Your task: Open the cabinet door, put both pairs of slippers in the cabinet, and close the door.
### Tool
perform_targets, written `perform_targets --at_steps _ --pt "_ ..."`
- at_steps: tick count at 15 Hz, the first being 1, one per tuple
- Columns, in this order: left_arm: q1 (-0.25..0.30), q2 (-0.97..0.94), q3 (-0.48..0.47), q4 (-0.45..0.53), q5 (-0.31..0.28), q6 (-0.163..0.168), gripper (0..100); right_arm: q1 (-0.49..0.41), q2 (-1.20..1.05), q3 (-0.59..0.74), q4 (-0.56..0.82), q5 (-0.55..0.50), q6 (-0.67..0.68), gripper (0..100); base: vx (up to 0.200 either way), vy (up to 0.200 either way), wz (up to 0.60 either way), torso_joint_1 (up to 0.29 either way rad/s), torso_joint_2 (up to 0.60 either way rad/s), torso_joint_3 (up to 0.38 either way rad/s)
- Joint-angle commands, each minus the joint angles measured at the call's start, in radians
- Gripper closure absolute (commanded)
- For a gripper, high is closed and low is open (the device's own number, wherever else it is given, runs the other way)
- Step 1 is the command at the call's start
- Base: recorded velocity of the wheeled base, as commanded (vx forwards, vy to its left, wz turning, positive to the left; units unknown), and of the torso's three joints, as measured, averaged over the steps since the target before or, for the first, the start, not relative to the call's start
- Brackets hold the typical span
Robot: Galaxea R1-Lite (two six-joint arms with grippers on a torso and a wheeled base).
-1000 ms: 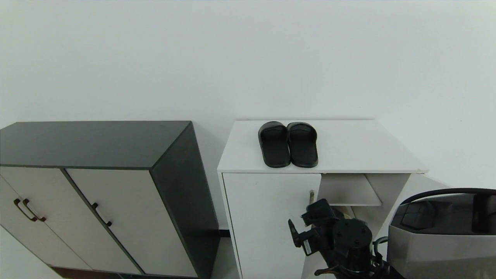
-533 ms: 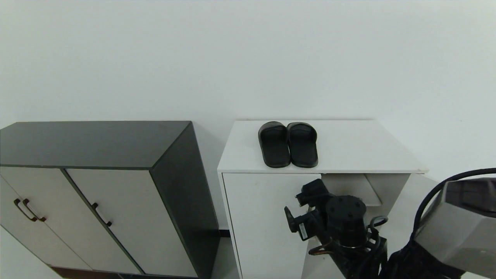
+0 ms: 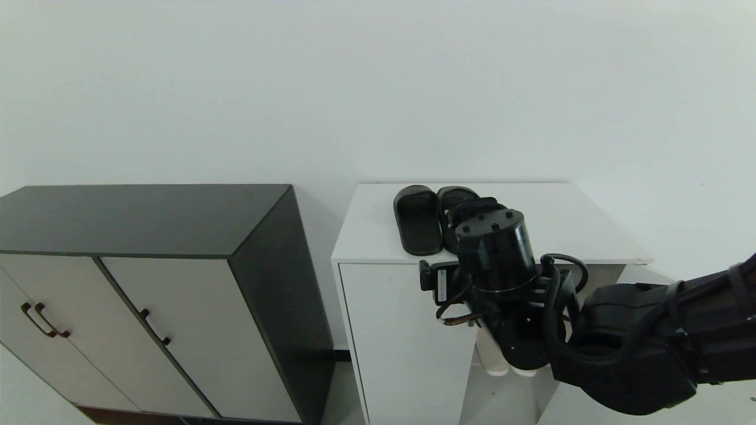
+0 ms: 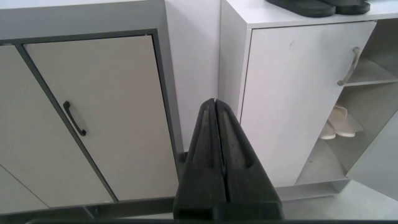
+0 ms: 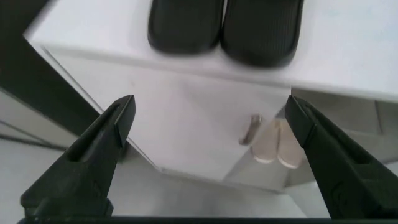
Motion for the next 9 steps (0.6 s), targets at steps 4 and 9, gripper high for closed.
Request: perform_targets --at_steps 4,9 --pt "0.000 0.001 0.000 0.000 0.000 0.000 100 -0.001 0.000 0.000 -0.035 -0.002 -0.008 0 0.000 0.000 0.00 0.000 0.00 0.000" --pt "0.000 0.001 0.000 0.000 0.000 0.000 100 -0.011 0.011 0.013 -0.037 -0.001 -0.009 0 0.160 0.000 0.00 -0.001 0.00 0.001"
